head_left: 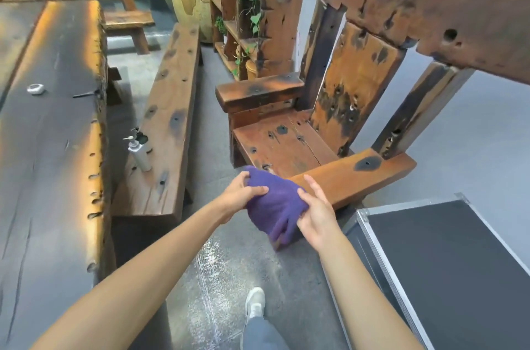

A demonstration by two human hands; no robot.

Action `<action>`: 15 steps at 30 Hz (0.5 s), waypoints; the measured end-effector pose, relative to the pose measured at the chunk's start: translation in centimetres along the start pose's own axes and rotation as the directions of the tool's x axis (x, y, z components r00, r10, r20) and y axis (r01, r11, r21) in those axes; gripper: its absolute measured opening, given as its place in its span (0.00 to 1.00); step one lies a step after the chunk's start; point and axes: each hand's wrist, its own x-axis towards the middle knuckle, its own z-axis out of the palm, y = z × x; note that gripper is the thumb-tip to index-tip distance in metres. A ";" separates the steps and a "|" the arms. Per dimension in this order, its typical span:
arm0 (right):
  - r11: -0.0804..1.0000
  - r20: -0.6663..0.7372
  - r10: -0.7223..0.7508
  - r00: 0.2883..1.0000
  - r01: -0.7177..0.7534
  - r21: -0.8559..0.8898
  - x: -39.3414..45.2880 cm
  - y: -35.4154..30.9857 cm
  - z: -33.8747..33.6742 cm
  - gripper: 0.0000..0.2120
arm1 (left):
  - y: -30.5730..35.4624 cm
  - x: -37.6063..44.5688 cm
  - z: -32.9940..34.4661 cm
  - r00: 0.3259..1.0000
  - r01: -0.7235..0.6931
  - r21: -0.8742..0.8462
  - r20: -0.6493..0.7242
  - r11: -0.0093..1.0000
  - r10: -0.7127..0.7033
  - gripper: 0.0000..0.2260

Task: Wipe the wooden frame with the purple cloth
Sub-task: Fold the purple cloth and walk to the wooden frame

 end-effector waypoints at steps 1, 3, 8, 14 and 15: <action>0.999 -0.007 0.010 1.000 -0.010 -0.031 2.1 -0.5 0.4 0.18 | 0.9 1.7 -1.0 1.000 0.003 0.019 -0.030 1.000 -0.002 0.22; 0.993 -0.038 0.048 0.998 -0.052 -0.107 6.4 -1.4 1.8 0.16 | 3.0 5.2 -3.2 0.997 0.020 0.064 -0.072 0.998 -0.016 0.26; 0.954 -0.041 0.091 0.995 -0.099 -0.283 14.8 -3.7 5.3 0.13 | 7.6 12.5 -6.7 0.993 -0.036 0.212 -0.105 0.977 0.059 0.23; 0.847 0.055 0.049 0.997 -0.012 -0.531 23.9 -6.5 12.0 0.21 | 11.6 20.8 -11.3 0.976 -0.056 0.270 -0.189 0.961 0.110 0.13; 0.830 0.068 0.031 0.997 0.012 -0.557 25.9 -6.8 13.3 0.22 | 12.2 22.5 -12.6 0.971 -0.042 0.258 -0.219 0.965 0.100 0.12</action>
